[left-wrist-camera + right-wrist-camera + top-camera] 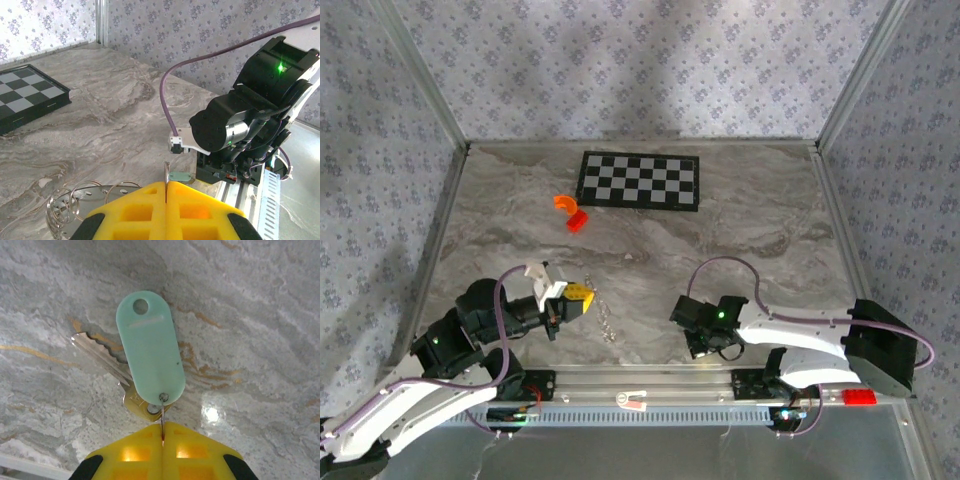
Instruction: Put the keys on the keyring
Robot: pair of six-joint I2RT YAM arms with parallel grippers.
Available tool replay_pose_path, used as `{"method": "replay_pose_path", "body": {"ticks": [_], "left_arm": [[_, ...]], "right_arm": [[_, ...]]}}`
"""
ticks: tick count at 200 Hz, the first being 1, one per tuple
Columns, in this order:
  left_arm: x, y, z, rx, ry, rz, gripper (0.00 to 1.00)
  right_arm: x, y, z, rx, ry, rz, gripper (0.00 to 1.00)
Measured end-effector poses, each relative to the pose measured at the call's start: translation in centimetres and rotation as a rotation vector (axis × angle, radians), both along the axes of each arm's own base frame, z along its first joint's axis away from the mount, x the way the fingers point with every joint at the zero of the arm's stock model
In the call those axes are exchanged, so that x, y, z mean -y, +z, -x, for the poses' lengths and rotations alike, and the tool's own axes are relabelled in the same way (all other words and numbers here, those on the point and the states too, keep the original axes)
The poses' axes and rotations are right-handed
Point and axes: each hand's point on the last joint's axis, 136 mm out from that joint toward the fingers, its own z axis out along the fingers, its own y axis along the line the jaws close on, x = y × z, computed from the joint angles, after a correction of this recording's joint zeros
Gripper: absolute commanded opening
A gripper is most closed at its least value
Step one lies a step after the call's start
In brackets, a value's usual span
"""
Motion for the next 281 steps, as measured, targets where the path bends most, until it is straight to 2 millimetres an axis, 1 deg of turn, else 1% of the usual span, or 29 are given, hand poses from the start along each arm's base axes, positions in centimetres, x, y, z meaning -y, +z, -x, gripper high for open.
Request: {"method": "replay_pose_path", "body": {"ticks": [37,64,144,213,230,248,260,281], "left_arm": [[0.0,0.0,0.0,0.000,0.000,0.000,0.00],[0.0,0.0,0.0,0.000,0.000,0.000,0.00],[0.0,0.0,0.1,-0.001,-0.007,0.002,0.00],[0.1,0.0,0.1,-0.001,-0.007,0.002,0.00],[0.1,0.0,0.1,-0.001,-0.007,0.002,0.00],[0.1,0.1,0.1,0.000,-0.007,0.002,0.00],[0.1,0.1,0.1,0.001,-0.007,0.003,0.00],[0.1,0.2,0.1,0.002,-0.007,0.006,0.00]], "right_arm": [[0.4,0.2,0.2,-0.068,-0.030,0.036,0.01],[0.8,-0.1,0.5,-0.142,-0.045,0.064,0.00],[0.4,-0.1,1.2,-0.319,0.080,0.149,0.01],[0.1,-0.2,1.4,-0.373,0.132,0.146,0.03],[0.0,-0.1,1.4,-0.370,0.134,0.142,0.06],[-0.3,-0.1,1.1,-0.351,0.136,0.119,0.13],[-0.6,0.0,0.9,-0.335,0.133,0.101,0.18],[-0.8,0.3,0.7,-0.311,0.118,0.080,0.31]]}}
